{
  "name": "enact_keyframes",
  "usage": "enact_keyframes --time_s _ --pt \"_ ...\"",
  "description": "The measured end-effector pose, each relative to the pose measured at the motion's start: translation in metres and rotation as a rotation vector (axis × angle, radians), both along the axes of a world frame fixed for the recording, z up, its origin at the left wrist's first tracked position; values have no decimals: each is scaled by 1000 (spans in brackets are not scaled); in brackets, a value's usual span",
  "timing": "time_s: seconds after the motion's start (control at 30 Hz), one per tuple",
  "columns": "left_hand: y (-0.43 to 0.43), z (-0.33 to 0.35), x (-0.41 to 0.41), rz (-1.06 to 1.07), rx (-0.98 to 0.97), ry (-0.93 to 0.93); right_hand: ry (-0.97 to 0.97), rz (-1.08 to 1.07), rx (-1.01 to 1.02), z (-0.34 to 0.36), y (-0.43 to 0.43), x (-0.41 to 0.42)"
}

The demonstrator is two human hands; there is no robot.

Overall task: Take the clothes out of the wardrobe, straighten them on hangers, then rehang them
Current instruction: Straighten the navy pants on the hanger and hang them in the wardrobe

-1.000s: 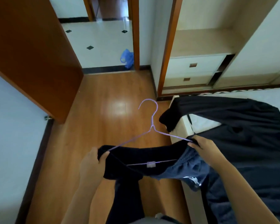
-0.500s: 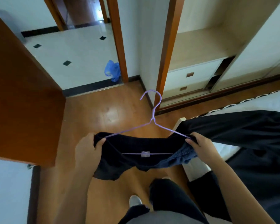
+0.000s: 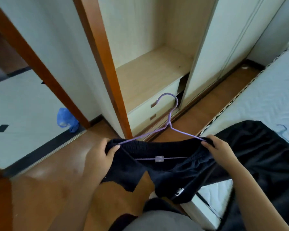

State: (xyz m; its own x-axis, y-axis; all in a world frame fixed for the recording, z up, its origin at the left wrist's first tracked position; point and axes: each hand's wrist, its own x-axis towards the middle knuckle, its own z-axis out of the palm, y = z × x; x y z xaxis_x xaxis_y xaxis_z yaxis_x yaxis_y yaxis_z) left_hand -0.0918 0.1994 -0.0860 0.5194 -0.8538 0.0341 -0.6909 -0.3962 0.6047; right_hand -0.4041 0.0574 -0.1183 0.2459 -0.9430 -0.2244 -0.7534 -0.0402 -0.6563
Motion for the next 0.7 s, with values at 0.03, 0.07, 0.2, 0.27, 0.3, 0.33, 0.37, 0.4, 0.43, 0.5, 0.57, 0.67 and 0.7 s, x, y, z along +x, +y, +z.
enact_keyframes --time_s 0.03,0.07,0.2,0.27,0.3,0.33,0.37,0.4,0.43,0.5,0.57,0.67,0.7 --pt "-23 3 1 -53 -3 -17 1 -44 10 1 -10 -5" --pt "-45 5 0 -106 -5 -33 -7 -94 21 3 -18 -10" --pt "-130 18 2 -304 -52 -94 -74 -287 59 3 -39 -22" --pt "-174 25 4 -410 -93 -134 -110 -384 62 8 -49 -22" --pt "-195 29 5 -456 -119 -154 -131 -437 58 11 -55 -22" --pt "-216 34 7 -498 -150 -167 -158 -492 49 17 -62 -20" --pt "-235 39 9 -536 -186 -176 -190 -533 28 22 -70 -16" --pt "-252 45 12 -567 -225 -183 -220 -580 13 29 -78 -13" --pt "-267 52 16 -598 -275 -203 -249 -618 -8 36 -89 -8" --pt "-294 71 25 -648 -383 -278 -303 -680 -28 50 -116 3" --pt "-318 91 32 -667 -488 -368 -329 -694 -40 63 -149 20" --pt "-350 116 35 -640 -639 -472 -329 -699 -30 81 -197 59" --pt "-358 122 36 -624 -675 -490 -329 -677 -39 86 -210 73"
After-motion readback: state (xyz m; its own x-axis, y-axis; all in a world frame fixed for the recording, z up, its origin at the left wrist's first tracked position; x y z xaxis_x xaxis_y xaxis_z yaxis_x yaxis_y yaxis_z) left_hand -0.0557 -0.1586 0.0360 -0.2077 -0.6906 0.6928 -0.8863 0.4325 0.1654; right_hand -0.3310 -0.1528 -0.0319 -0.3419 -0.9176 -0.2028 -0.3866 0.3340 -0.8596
